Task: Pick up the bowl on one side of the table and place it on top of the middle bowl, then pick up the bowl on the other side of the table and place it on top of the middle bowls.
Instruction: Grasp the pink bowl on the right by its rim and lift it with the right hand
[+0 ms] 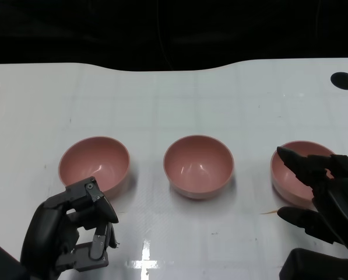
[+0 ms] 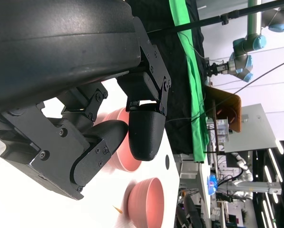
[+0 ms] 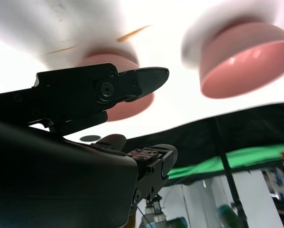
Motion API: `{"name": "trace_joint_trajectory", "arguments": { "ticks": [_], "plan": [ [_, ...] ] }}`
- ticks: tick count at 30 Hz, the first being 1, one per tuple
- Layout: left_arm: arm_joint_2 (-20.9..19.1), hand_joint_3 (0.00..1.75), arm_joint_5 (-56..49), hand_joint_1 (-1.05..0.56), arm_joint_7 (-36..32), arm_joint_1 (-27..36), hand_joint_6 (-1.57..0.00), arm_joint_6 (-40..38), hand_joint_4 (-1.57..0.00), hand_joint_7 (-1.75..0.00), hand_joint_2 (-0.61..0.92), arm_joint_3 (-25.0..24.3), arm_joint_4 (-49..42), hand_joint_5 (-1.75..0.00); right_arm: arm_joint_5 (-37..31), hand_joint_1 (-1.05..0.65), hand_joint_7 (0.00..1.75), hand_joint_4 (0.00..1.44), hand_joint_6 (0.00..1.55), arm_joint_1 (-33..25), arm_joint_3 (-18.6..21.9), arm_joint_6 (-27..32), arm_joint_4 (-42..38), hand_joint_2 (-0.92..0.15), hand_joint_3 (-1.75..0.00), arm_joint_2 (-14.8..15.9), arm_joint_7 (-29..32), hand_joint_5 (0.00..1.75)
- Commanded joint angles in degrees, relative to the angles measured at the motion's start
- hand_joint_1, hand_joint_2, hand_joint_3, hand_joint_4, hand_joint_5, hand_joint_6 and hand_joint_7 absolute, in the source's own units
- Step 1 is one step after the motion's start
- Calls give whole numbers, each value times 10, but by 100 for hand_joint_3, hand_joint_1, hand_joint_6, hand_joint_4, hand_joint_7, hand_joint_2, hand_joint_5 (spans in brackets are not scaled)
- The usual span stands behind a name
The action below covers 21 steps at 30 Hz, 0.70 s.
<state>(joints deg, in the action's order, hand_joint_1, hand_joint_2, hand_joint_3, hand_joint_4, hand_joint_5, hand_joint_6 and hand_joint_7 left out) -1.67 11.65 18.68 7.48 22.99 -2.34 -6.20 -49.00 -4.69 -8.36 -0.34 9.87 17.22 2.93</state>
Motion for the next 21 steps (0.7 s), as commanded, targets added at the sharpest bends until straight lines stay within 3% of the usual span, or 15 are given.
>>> {"name": "trace_joint_trajectory", "arguments": {
  "ticks": [1,8,13,21],
  "plan": [
    [-6,142,3,-13,2,1,-82,-4,-88,-155,39,-1,5,-172,-23,-73,3,3,22,13,-11,27,6,-88,0,11,-15,54],
    [-6,141,3,-13,1,0,-80,-4,-87,-155,40,1,6,-173,-73,-70,3,6,24,48,-44,88,-28,-86,0,9,-37,55],
    [-7,140,5,-13,2,-1,-81,-5,-88,-154,40,0,5,-172,-100,-71,1,14,26,97,-74,131,-93,-88,0,8,-55,41],
    [-7,140,4,-14,2,2,-81,-6,-87,-154,39,1,11,-172,-89,-67,3,25,35,166,-114,145,-249,-92,-1,-5,-14,32]
  ]
}}
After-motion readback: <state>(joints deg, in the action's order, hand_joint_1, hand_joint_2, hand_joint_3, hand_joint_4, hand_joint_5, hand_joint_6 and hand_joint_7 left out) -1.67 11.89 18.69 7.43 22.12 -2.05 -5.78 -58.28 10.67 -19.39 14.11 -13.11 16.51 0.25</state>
